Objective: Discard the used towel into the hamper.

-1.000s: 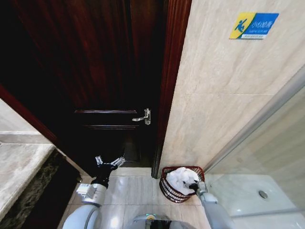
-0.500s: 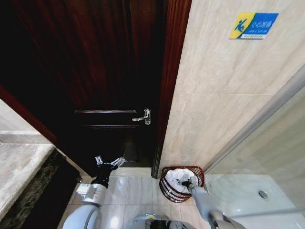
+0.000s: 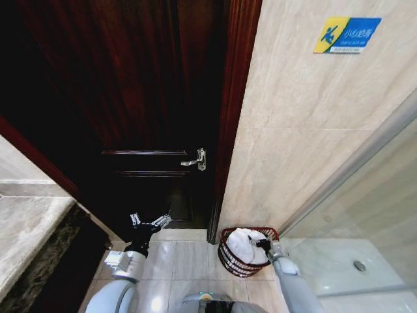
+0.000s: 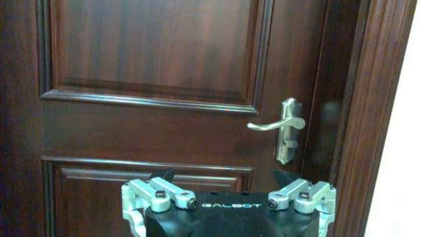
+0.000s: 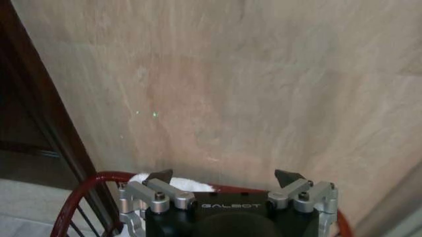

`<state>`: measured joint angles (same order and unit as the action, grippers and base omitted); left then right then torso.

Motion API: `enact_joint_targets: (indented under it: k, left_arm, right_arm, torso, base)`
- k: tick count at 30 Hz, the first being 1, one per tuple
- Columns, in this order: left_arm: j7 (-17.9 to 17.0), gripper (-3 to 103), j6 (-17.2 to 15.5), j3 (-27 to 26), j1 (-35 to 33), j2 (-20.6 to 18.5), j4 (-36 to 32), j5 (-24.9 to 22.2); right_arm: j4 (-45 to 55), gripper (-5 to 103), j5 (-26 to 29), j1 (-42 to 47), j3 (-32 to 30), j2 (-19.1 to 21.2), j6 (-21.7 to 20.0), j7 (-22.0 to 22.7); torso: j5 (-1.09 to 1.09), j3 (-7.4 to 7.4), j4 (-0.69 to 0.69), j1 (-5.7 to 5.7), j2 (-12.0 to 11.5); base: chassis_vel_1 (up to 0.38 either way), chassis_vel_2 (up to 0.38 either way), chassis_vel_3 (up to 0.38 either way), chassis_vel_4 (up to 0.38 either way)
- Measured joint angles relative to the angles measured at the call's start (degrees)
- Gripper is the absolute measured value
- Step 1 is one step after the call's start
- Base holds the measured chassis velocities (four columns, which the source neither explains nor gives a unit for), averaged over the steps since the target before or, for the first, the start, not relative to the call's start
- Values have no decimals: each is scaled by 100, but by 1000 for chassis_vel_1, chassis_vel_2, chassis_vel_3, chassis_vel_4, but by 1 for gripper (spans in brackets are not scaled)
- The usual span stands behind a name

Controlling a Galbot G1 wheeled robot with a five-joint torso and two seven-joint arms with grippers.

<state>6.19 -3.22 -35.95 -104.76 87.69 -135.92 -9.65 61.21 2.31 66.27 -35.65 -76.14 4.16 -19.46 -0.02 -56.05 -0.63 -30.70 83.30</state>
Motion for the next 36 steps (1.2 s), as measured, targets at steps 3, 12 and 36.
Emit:
enact_joint_targets:
  k: [3,12,36]
  left_arm:
    - [0,100,0,0,0,0,0,0]
    - [0,100,0,0,0,0,0,0]
    - [0,100,0,0,0,0,0,0]
  right_arm:
    - [482,100,159,373,-48,35,-20,39]
    - [2875,100,835,1888,-362,-272,141,409]
    - [7239,100,1644,4038,-1452,-793,144,993]
  torso:
    - [4,0,-1,0,0]
    - [1,0,0,0,0]
    - [1,0,-1,0,1]
  base:
    - [0,0,0,0]
    - [0,0,0,0]
    - [0,0,0,0]
